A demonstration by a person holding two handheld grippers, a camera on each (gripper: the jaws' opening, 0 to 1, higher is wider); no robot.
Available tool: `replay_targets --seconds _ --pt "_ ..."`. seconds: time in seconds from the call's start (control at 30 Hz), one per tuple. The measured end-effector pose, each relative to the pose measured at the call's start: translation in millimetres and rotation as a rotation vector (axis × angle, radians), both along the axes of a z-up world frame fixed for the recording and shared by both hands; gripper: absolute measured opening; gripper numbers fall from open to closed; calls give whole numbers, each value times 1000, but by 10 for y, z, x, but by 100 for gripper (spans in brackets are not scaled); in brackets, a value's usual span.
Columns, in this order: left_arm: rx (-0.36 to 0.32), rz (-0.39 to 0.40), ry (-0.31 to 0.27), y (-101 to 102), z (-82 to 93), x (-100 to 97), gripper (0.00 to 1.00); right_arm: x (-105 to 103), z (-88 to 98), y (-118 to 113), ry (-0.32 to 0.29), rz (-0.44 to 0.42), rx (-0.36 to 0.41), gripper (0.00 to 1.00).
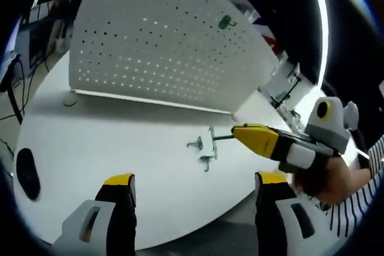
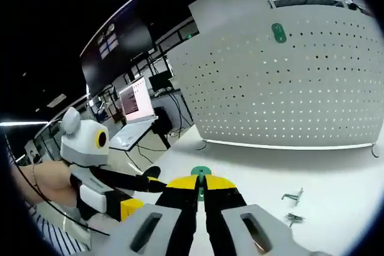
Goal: Insert the hook assembly into the mounting plate slot until the hook locks in place.
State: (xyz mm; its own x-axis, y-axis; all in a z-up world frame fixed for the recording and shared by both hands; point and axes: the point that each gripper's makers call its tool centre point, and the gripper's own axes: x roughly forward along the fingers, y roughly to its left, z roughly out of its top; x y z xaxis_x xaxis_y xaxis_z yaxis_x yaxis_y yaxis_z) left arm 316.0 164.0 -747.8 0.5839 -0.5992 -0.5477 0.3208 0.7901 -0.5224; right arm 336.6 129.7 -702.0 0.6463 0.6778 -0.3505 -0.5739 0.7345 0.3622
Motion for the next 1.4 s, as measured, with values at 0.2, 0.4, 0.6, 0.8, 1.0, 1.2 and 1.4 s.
replay_targets --seconds 0.2,0.4,0.6,0.8,1.0,1.2,1.4 --pt "-39 -19 21 -83 -47 20 73 -106 60 102 6 21 46 0" --pt "-75 -27 21 -163 -14 25 66 -112 105 115 17 7 79 0" --pt "-116 -18 17 -199 10 47 62 -95 128 107 24 10 86 0" --pt "-116 -17 20 -182 3 46 57 -122 135 112 29 15 90 0" --pt "-147 -10 11 -189 50 46 47 -147 170 117 22 18 102 0" --pt "-173 -18 -1 -227 90 33 35 -169 199 136 13 26 103 0" --pt "-188 -9 -7 -212 121 39 29 -189 203 148 7 31 97 0"
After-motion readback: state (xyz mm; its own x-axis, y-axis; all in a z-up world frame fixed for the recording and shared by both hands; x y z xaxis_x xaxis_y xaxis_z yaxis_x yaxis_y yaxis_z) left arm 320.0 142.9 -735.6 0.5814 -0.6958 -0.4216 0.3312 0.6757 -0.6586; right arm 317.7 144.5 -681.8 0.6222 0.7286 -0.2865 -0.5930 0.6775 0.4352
